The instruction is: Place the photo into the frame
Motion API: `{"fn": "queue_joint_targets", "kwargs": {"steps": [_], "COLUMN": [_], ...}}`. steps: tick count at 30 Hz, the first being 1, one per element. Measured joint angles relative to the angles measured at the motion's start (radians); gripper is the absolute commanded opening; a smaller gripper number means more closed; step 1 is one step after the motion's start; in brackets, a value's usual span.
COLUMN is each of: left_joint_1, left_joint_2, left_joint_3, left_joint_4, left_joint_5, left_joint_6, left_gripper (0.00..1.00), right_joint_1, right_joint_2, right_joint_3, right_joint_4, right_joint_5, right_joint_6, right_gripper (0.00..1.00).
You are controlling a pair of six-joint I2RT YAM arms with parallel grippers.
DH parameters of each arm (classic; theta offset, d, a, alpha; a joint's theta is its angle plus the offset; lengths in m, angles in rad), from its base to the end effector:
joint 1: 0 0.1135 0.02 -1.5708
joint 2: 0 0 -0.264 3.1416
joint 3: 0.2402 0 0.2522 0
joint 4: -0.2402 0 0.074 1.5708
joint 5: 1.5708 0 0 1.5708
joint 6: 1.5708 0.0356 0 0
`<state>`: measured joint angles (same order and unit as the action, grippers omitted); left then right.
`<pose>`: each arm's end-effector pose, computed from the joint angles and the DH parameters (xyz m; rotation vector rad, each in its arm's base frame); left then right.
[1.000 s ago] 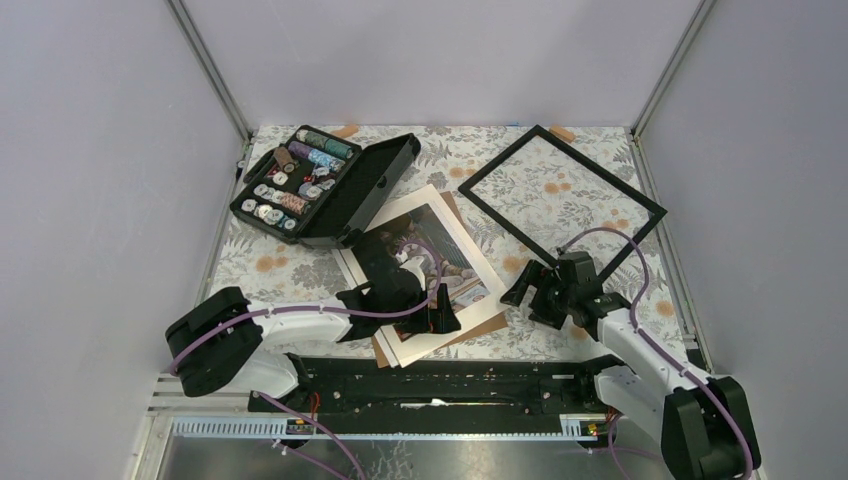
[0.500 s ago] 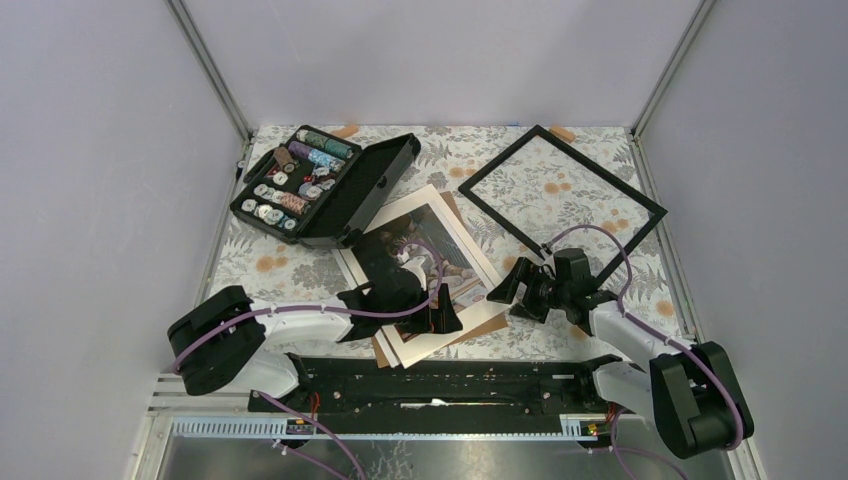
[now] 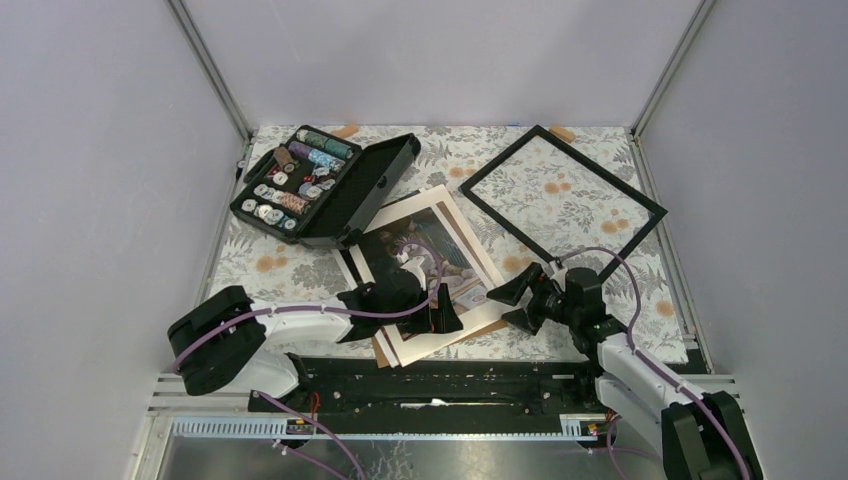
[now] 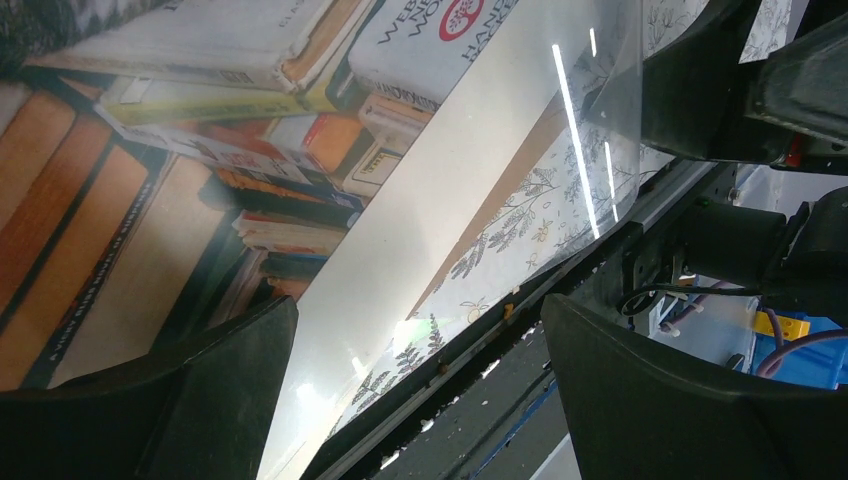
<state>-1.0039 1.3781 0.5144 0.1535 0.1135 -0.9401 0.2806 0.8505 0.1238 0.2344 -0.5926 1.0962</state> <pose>0.1347 -0.2191 0.1541 0.1476 2.5438 -1.0473 0.1483 0.0634 0.1451 0.5195 2.2480 1.3980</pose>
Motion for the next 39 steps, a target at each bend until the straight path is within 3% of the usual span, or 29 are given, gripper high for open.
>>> {"fn": "queue_joint_targets", "kwargs": {"steps": [6, 15, 23, 30, 39], "left_joint_1": [0.0, 0.0, 0.0, 0.0, 0.0], "left_joint_2": [0.0, 0.004, 0.012, 0.02, 0.09], "left_joint_3": [0.0, -0.001, -0.001, -0.001, 0.021], "left_joint_4": [0.003, 0.01, 0.026, 0.038, 0.114], "left_joint_5": [0.006, 0.011, 0.023, 0.037, 0.101], "left_joint_6": [-0.003, -0.005, -0.011, -0.014, -0.034], "left_gripper": [0.99, 0.99, 0.99, 0.99, 0.99], "right_joint_1": [0.0, 0.0, 0.001, 0.02, 0.125], "right_joint_2": [-0.023, -0.192, -0.184, -0.151, 0.113], "right_joint_3": [-0.032, -0.077, -0.114, -0.118, -0.108], "right_joint_4": [0.058, 0.039, 0.115, 0.17, 0.343], "right_joint_5": [-0.003, 0.064, 0.178, 0.267, 0.341], "right_joint_6": [0.127, 0.239, 0.267, 0.261, 0.244], "right_gripper": [1.0, 1.0, 0.73, 0.66, 0.52]}}
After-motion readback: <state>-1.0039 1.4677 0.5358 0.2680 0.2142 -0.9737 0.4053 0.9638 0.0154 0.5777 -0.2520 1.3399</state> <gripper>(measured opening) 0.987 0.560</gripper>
